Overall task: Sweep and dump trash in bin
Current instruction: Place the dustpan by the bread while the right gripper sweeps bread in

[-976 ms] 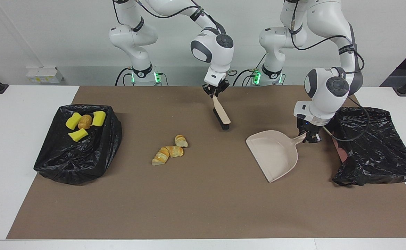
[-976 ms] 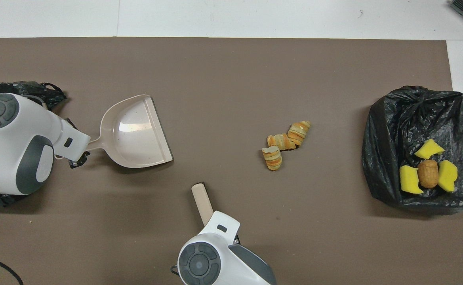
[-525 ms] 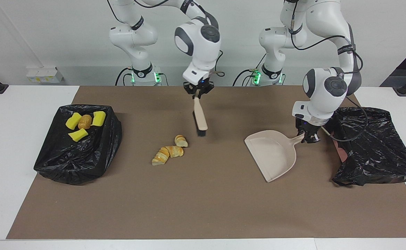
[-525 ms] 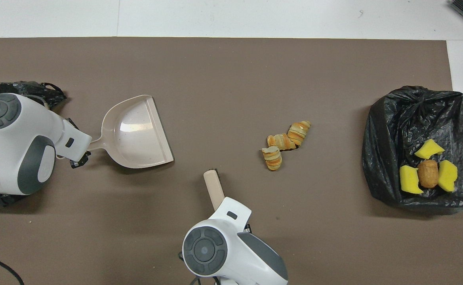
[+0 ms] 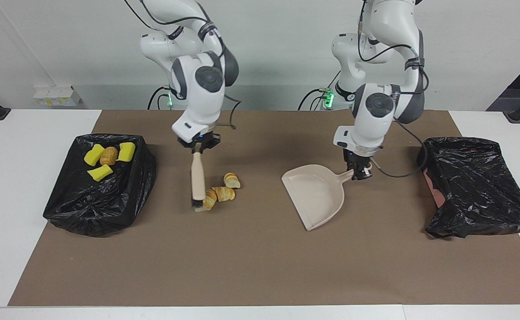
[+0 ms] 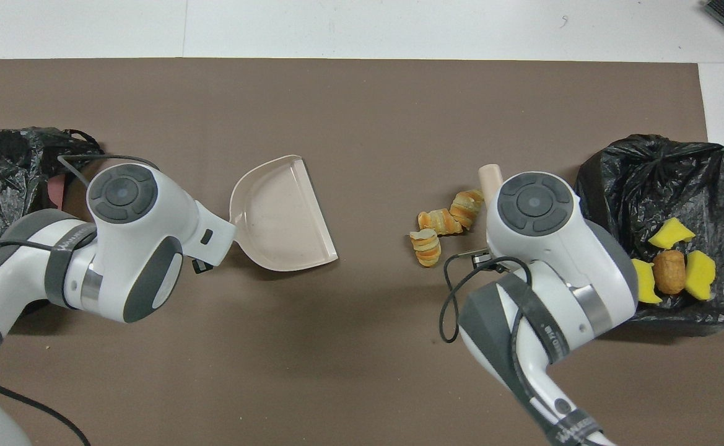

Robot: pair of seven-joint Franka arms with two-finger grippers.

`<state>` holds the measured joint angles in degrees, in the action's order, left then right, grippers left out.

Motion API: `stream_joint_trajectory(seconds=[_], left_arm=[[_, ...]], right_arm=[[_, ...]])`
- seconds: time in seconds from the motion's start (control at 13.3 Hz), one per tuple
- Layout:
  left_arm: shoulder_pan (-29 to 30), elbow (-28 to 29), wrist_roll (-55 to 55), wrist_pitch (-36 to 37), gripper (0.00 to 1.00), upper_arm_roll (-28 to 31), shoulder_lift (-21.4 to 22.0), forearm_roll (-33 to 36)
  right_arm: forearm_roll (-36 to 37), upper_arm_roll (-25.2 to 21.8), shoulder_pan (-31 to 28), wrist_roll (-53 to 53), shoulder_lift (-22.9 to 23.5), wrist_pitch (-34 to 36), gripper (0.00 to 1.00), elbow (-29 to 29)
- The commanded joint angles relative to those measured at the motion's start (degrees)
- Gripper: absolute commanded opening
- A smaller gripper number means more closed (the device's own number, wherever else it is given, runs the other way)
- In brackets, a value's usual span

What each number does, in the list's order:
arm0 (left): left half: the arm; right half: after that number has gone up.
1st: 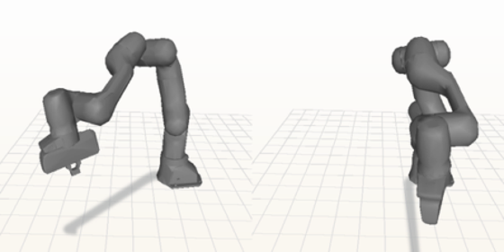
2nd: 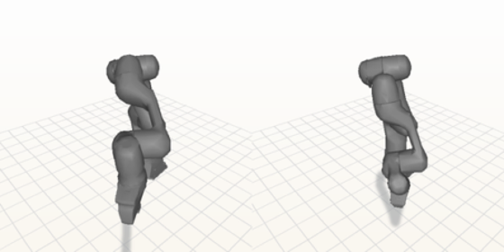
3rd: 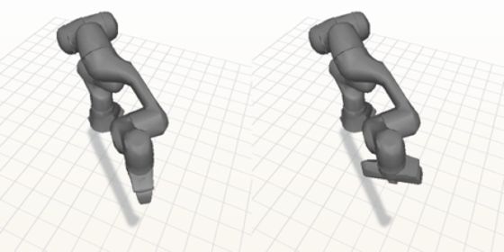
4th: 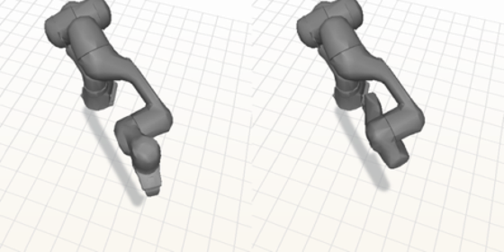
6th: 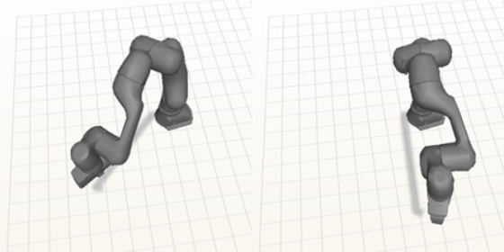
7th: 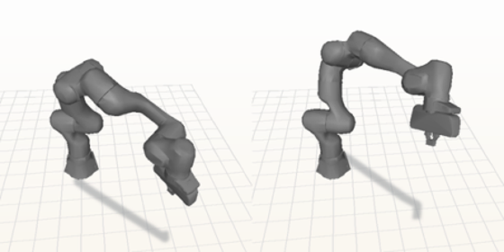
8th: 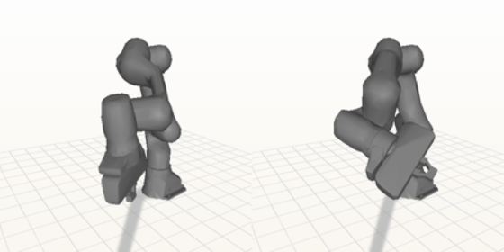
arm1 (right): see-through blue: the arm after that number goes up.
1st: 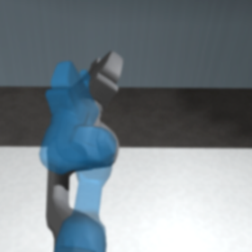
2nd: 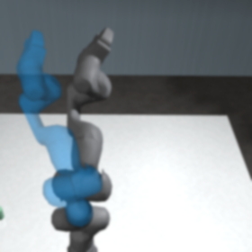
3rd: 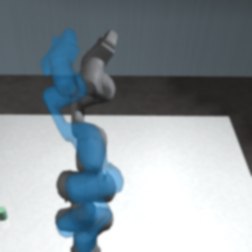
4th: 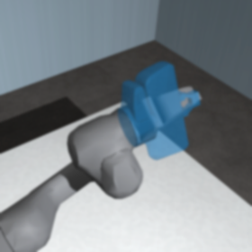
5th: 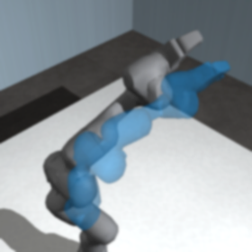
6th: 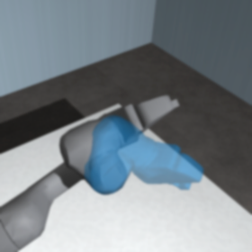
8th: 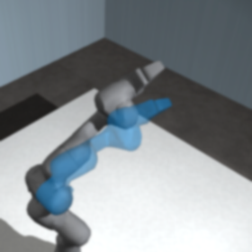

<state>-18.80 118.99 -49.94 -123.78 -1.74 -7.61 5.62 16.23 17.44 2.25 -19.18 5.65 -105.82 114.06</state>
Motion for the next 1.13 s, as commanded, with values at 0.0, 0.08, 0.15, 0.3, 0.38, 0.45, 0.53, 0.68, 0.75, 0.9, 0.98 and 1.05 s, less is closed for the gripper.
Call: stream_joint_trajectory(seconds=[0.0,0.08,0.15,0.3,0.38,0.45,0.53,0.68,0.75,0.9,0.98,1.05], left_arm=[[-6.32,0.11,10.25,2.57,0.0,0.77,0.93,4.81],[-7.99,-1.47,13.52,5.19,0.0,0.42,0.84,5.71],[-10.62,-2.27,15.73,7.83,0.0,0.51,0.75,5.89],[-13.61,-2.54,19.78,8.91,0.0,0.42,0.93,6.6],[-14.5,-2.28,19.97,9.17,0.0,0.42,1.19,6.6],[-14.68,-2.27,19.97,9.43,0.0,0.33,1.28,6.6],[-15.29,-2.19,19.8,9.17,0.0,0.25,1.37,6.6],[-15.56,-1.49,19.62,7.95,0.0,0.07,1.11,6.51],[-15.56,-0.96,19.53,6.72,0.0,-0.1,0.84,6.51],[-15.48,0.44,18.31,3.56,0.0,-0.11,1.02,6.33],[-15.3,0.8,16.65,1.98,0.0,-0.11,0.93,5.9],[-15.13,1.5,15.59,0.31,0.0,-0.11,0.93,5.2]], right_arm=[[3.8,-0.3,-0.49,2.47,2.35,-1.75,0.0,0.29],[4.33,-0.38,-0.75,2.65,2.61,-2.37,0.0,0.29],[3.98,-0.3,-0.84,2.31,3.05,-2.55,0.0,1.59],[2.23,0.05,0.12,1.78,4.72,-2.72,0.0,2.92],[-0.74,0.23,0.91,2.12,4.73,-2.38,0.0,2.92],[-3.11,0.49,1.7,2.74,4.64,-1.85,0.0,2.92],[-4.88,1.54,1.88,3.0,4.46,-1.5,0.0,3.01],[-10.05,3.91,1.88,3.53,4.37,-1.93,0.0,3.19],[-12.87,4.79,1.97,5.1,4.63,-2.63,0.0,3.19],[-22.32,4.98,1.88,10.35,4.99,-3.51,0.0,3.19],[-27.0,5.15,2.23,12.3,4.9,-5.52,0.0,3.19],[-29.48,5.5,3.71,12.5,4.99,-7.19,0.0,3.19]])
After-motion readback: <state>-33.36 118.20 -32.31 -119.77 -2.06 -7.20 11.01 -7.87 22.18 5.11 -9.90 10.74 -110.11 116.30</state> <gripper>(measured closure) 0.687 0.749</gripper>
